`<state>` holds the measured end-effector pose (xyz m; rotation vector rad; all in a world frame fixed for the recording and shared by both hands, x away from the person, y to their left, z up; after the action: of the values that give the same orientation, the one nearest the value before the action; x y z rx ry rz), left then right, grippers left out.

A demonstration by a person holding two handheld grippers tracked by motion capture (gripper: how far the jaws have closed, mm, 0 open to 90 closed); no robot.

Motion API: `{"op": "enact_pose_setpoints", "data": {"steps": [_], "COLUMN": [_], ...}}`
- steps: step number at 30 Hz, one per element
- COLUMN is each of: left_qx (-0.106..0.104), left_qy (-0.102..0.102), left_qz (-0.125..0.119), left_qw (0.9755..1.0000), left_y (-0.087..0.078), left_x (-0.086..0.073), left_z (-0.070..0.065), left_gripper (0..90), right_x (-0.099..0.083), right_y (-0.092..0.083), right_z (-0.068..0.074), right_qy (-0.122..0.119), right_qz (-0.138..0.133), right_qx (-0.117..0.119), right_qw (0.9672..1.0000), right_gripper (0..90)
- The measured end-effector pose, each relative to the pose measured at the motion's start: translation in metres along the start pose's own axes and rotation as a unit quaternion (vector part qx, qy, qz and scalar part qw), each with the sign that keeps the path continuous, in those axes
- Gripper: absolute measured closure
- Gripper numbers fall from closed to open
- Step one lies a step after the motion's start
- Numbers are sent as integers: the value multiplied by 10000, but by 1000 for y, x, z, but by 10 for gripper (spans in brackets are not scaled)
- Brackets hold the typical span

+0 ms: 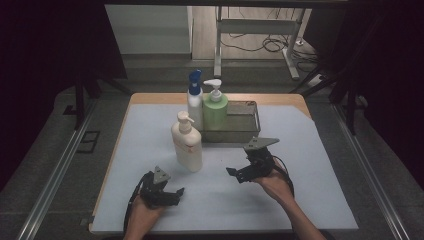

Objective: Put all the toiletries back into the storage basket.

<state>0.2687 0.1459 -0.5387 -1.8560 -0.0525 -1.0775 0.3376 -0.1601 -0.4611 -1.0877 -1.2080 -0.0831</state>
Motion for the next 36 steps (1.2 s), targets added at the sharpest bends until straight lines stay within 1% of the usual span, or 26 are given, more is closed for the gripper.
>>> {"op": "enact_pose_setpoints", "data": {"steps": [14, 24, 29, 32, 36], "left_qx": [4, 4, 4, 2, 2], "left_qy": [14, 15, 18, 16, 17], "left_qz": [2, 3, 4, -2, 5], "left_qw": [10000, 10000, 10000, 10000, 10000], "left_y": [0, 0, 0, 0, 0], "left_x": [0, 0, 0, 0, 0], "left_z": [0, 0, 0, 0, 0], "left_gripper": [119, 119, 119, 119, 119], "right_x": [28, 46, 55, 61, 66], "right_y": [18, 30, 35, 39, 44], "right_z": [21, 34, 40, 43, 46], "right_qy": [-62, -99, -134, -91, -92], "right_qz": [-111, -183, -210, -219, -205], "right_qx": [81, 205, 199, 195, 157], "right_qw": [9999, 9996, 9995, 9995, 9996], "right_gripper": [0, 3, 3, 4, 14]}}
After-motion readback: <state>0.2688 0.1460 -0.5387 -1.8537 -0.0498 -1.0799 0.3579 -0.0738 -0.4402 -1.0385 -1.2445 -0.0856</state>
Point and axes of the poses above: each handheld gripper's, and its own axes: y roughly forward along the jaws, x roughly out of its top, z roughly to its left, the point moved 2 cm from there along y, roughly forward along the jaws, and after that the axes turned 10 degrees about -x, right-handed, at the moved point
